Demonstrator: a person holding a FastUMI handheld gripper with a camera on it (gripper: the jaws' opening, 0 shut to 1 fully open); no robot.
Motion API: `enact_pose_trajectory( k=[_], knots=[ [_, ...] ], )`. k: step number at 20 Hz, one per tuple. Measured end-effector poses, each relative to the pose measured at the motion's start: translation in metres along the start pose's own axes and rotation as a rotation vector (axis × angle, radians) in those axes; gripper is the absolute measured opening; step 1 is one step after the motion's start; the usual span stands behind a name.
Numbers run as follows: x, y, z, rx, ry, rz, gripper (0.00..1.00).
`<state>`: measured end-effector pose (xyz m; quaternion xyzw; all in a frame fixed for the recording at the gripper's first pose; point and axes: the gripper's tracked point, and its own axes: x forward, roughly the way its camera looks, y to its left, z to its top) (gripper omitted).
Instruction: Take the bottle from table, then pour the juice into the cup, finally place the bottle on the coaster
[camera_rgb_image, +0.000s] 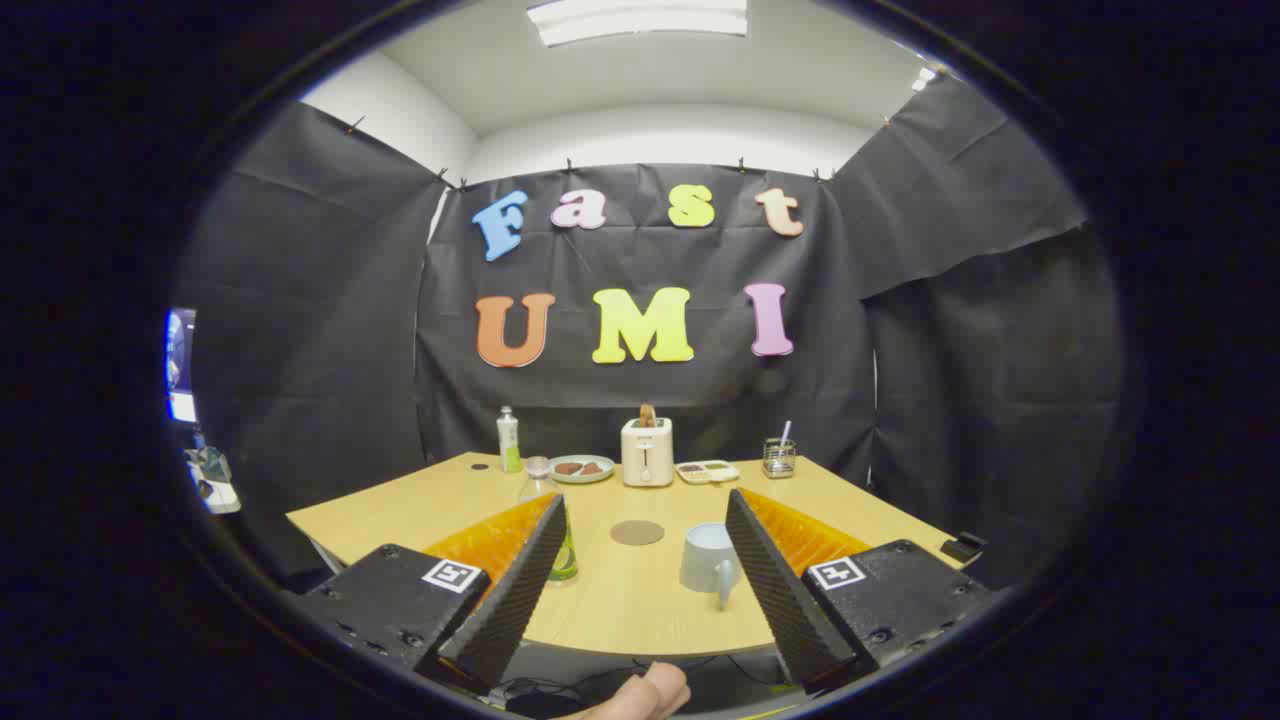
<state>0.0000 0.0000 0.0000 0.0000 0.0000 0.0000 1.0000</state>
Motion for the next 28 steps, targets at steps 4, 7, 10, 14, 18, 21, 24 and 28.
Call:
enact_pose_trajectory(
  k=[4, 7, 10, 14, 18, 21, 24, 28],
  knots=[
    [0.005, 0.008, -0.005, -0.021, 0.012, 0.02, 1.0],
    [0.007, 0.008, -0.007, -0.014, 0.015, 0.021, 1.0],
    [0.01, 0.004, -0.01, 0.007, 0.017, 0.02, 1.0],
    [0.014, 0.003, -0.014, 0.027, 0.019, 0.02, 1.0],
    [0.022, 0.012, -0.019, 0.037, 0.025, 0.047, 1.0],
    [0.033, 0.018, -0.024, 0.035, 0.029, 0.057, 1.0],
    [0.049, 0.03, -0.028, 0.03, 0.006, 0.087, 1.0],
    [0.079, 0.044, -0.045, 0.044, -0.009, 0.113, 1.0]
  ],
)
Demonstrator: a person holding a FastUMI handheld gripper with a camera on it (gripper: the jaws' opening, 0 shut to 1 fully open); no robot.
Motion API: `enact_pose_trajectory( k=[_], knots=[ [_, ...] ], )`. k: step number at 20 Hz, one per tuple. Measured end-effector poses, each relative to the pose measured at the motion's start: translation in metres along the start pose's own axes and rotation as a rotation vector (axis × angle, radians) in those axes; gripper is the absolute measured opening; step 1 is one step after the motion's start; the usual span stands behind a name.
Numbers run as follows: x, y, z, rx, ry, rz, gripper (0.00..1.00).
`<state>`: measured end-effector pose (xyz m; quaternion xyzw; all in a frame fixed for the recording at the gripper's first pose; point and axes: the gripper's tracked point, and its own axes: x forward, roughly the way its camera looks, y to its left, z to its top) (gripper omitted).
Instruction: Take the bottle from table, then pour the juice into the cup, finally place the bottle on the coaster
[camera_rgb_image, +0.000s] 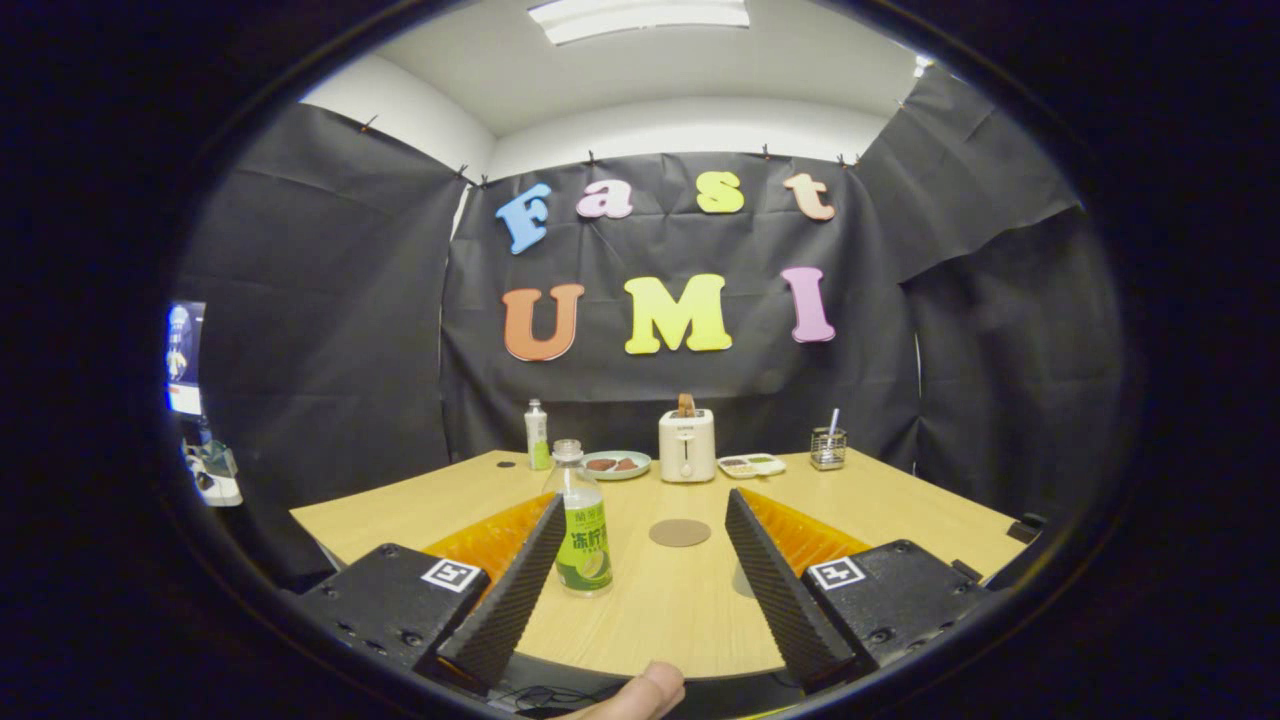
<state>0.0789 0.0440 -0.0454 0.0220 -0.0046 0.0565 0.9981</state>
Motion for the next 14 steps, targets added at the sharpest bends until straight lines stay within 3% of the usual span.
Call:
enact_pose_trajectory(
  k=[10, 14],
  knots=[
    [0.094, 0.04, -0.044, -0.063, 0.046, 0.015, 1.0],
    [0.124, 0.055, -0.067, -0.032, 0.069, 0.029, 1.0]
  ],
)
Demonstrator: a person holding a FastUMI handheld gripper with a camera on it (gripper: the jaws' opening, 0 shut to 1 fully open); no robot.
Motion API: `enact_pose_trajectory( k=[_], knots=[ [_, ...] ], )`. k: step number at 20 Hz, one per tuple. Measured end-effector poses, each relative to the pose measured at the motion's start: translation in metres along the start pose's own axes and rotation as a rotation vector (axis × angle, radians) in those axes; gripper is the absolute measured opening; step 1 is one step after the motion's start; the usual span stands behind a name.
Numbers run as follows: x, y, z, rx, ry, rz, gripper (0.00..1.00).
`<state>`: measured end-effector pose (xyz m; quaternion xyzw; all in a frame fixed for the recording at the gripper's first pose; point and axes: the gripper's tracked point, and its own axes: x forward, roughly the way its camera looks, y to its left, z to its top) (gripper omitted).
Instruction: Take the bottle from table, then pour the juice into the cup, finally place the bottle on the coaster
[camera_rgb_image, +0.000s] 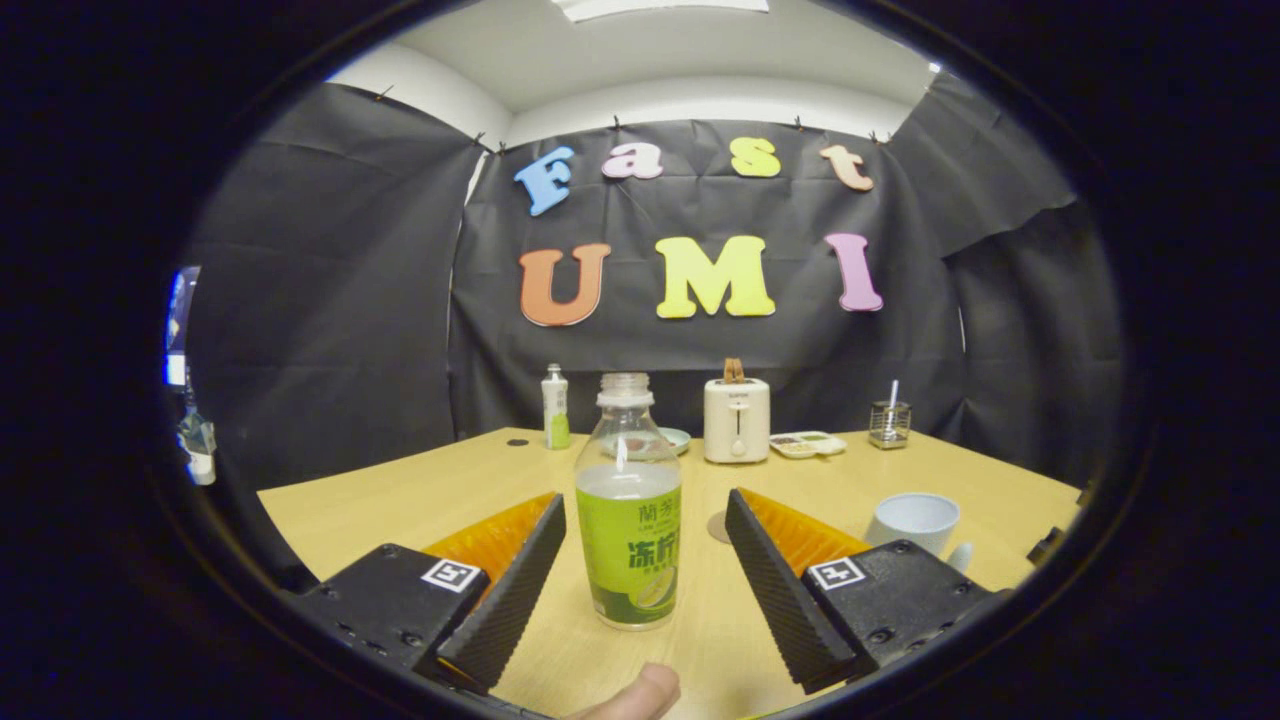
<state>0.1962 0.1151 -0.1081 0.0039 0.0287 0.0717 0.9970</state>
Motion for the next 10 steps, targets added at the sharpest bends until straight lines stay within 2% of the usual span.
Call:
enact_pose_trajectory(
  k=[7, 10],
  knots=[
    [0.049, 0.011, -0.003, -0.045, -0.02, -0.017, 1.0],
    [0.061, 0.002, -0.017, -0.038, 0.038, -0.077, 1.0]
  ],
)
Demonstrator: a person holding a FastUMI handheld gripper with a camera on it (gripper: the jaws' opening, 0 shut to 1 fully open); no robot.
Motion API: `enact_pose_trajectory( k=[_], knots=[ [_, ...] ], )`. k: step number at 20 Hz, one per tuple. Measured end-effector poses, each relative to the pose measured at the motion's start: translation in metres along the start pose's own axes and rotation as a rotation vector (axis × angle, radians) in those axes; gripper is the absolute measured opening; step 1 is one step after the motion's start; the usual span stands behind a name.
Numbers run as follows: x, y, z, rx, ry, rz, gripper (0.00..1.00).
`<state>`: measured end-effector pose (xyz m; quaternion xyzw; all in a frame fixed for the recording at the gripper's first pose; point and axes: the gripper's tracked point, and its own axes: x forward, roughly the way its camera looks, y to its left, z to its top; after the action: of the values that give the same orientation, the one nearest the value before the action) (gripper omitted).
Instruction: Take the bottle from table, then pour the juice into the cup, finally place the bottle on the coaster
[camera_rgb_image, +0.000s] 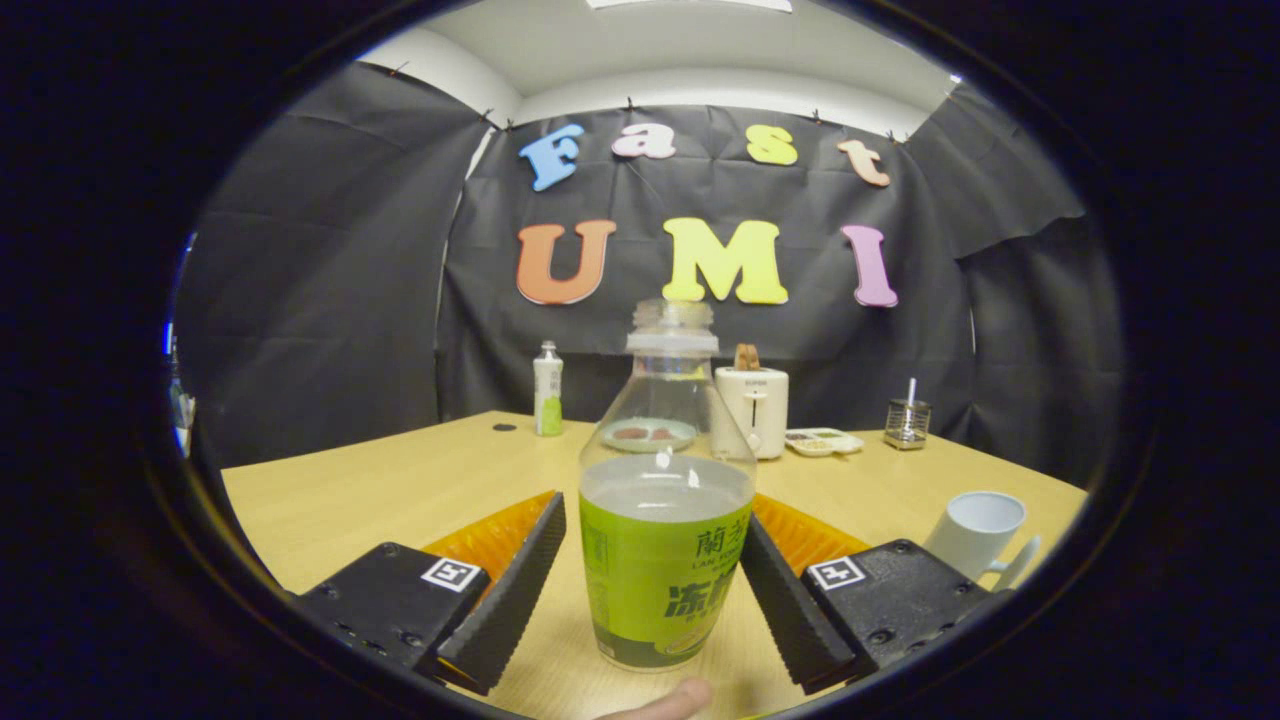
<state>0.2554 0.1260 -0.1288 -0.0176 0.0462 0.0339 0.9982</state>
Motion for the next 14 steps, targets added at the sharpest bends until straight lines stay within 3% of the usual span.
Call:
enact_pose_trajectory(
  k=[4, 11, 14],
  knots=[
    [-0.009, -0.002, 0.003, -0.012, 0.009, -0.057, 0.81],
    [-0.028, -0.013, 0.005, 0.076, 0.061, -0.076, 0.8],
    [-0.037, -0.008, 0.013, 0.144, 0.058, -0.043, 0.8]
  ],
)
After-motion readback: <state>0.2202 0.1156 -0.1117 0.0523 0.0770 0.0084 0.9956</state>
